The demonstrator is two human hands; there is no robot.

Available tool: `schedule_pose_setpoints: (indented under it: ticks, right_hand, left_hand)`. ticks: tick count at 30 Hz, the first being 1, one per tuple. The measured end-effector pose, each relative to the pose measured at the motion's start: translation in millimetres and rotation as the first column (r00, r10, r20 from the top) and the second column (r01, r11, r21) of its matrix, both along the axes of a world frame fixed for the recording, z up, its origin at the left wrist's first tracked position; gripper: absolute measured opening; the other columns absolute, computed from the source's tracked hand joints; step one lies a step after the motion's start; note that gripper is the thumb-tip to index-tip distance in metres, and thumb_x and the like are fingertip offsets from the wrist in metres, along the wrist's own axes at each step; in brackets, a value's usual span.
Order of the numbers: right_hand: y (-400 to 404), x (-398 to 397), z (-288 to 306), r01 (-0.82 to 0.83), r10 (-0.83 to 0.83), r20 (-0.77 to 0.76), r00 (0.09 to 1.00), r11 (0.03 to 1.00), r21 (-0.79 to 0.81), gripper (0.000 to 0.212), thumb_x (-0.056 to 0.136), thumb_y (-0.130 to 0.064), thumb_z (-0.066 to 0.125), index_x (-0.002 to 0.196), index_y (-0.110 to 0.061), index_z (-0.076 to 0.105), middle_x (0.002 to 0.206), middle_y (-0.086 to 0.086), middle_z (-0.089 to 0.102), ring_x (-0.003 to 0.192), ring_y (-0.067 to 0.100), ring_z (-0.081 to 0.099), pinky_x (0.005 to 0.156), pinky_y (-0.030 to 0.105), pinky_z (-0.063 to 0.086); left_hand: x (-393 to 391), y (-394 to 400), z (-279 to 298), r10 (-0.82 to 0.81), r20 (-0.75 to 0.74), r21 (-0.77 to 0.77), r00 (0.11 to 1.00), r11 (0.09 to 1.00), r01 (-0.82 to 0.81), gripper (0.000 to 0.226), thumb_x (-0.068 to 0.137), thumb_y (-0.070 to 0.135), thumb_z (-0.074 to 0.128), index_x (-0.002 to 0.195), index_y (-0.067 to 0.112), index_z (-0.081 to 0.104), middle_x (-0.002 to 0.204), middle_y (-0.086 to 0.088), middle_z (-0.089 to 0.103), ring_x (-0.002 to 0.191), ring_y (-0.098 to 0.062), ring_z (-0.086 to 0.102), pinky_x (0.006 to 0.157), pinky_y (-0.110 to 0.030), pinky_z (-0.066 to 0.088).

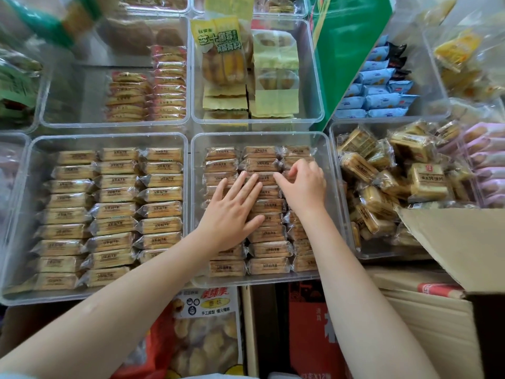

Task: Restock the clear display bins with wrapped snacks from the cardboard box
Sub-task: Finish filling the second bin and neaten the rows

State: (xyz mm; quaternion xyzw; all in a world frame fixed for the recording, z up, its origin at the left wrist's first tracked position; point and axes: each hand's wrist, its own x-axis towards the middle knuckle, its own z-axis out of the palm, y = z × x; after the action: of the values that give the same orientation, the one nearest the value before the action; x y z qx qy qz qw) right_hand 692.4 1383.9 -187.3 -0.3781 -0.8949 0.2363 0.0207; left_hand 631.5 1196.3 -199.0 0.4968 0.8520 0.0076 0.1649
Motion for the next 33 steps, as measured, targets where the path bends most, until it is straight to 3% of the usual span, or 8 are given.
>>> schedule_pose_setpoints:
  ticks: [5, 8, 10, 13, 19, 30, 33]
  right_hand:
    - [-1, -4, 8, -0.065, 0.063, 0.052, 0.997, 0.997, 0.042, 0.020, 0.096, -0.038, 0.058, 0.091, -0.021, 0.050, 0.103, 0.001, 0.055, 0.104, 0.023, 0.051, 0.093, 0.040, 0.042]
    - [-3, 2, 11, 0.009, -0.010, -0.038, 0.999, 1.000, -0.024, 0.016, 0.097, -0.032, 0.058, 0.089, -0.018, 0.053, 0.100, 0.002, 0.057, 0.101, 0.024, 0.054, 0.090, 0.040, 0.045]
    - [-6, 10, 10, 0.021, -0.024, -0.083, 0.996, 0.999, -0.031, 0.021, 0.096, -0.037, 0.060, 0.090, -0.017, 0.057, 0.099, 0.001, 0.057, 0.098, 0.021, 0.053, 0.086, 0.036, 0.042]
    - [-17, 20, 6, -0.034, 0.033, -0.026, 0.999, 0.999, -0.018, 0.029, 0.092, -0.047, 0.062, 0.091, -0.018, 0.058, 0.098, -0.004, 0.051, 0.096, 0.014, 0.041, 0.085, 0.035, 0.032]
    - [-22, 19, 4, -0.003, 0.003, 0.002, 1.000, 0.999, 0.037, 0.013, 0.095, -0.028, 0.057, 0.088, -0.019, 0.052, 0.104, 0.003, 0.055, 0.104, 0.025, 0.050, 0.090, 0.039, 0.038]
    - [-37, 67, 11, -0.001, -0.006, -0.109, 0.994, 0.998, -0.058, 0.014, 0.094, -0.027, 0.065, 0.097, -0.015, 0.070, 0.101, 0.005, 0.060, 0.101, 0.025, 0.054, 0.090, 0.039, 0.042]
    - [-42, 71, 13, -0.030, 0.023, -0.119, 0.993, 0.998, -0.060, 0.017, 0.092, -0.032, 0.067, 0.096, -0.016, 0.070, 0.101, 0.004, 0.058, 0.102, 0.024, 0.053, 0.093, 0.040, 0.043]
  left_hand:
    - [-2, 8, 7, -0.012, -0.004, -0.042, 1.000, 0.999, 0.012, 0.075, 0.101, 0.065, 0.007, 0.161, 0.022, -0.001, 0.168, 0.003, -0.009, 0.153, -0.018, -0.019, 0.124, -0.052, -0.004]
    - [2, 3, 11, -0.005, -0.004, -0.034, 1.000, 0.999, 0.005, 0.075, 0.100, 0.065, 0.006, 0.162, 0.021, -0.001, 0.167, 0.002, -0.010, 0.153, -0.018, -0.020, 0.125, -0.050, -0.005]
    - [10, -6, 10, -0.015, 0.001, -0.018, 1.000, 1.000, 0.015, 0.077, 0.099, 0.065, 0.006, 0.161, 0.022, -0.002, 0.167, 0.003, -0.011, 0.152, -0.018, -0.021, 0.125, -0.048, -0.008]
    - [24, -18, 5, -0.018, 0.018, 0.033, 1.000, 0.999, 0.017, 0.077, 0.099, 0.065, 0.010, 0.161, 0.021, 0.000, 0.167, 0.002, -0.007, 0.153, -0.019, -0.019, 0.124, -0.046, -0.009]
    - [39, -27, 6, -0.020, 0.006, 0.027, 1.000, 0.999, 0.020, 0.075, 0.098, 0.064, 0.006, 0.161, 0.023, 0.001, 0.167, 0.003, -0.006, 0.152, -0.018, -0.021, 0.125, -0.046, -0.008]
    - [50, -22, 15, 0.041, -0.025, -0.048, 0.999, 0.998, -0.042, 0.083, 0.091, 0.066, -0.008, 0.159, 0.018, -0.004, 0.166, 0.000, -0.012, 0.152, -0.019, -0.021, 0.125, -0.049, -0.007]
    - [58, -31, 18, 0.026, -0.008, -0.010, 1.000, 1.000, -0.026, 0.083, 0.094, 0.066, -0.003, 0.161, 0.018, 0.008, 0.168, 0.000, -0.003, 0.154, -0.019, -0.015, 0.124, -0.048, -0.006]
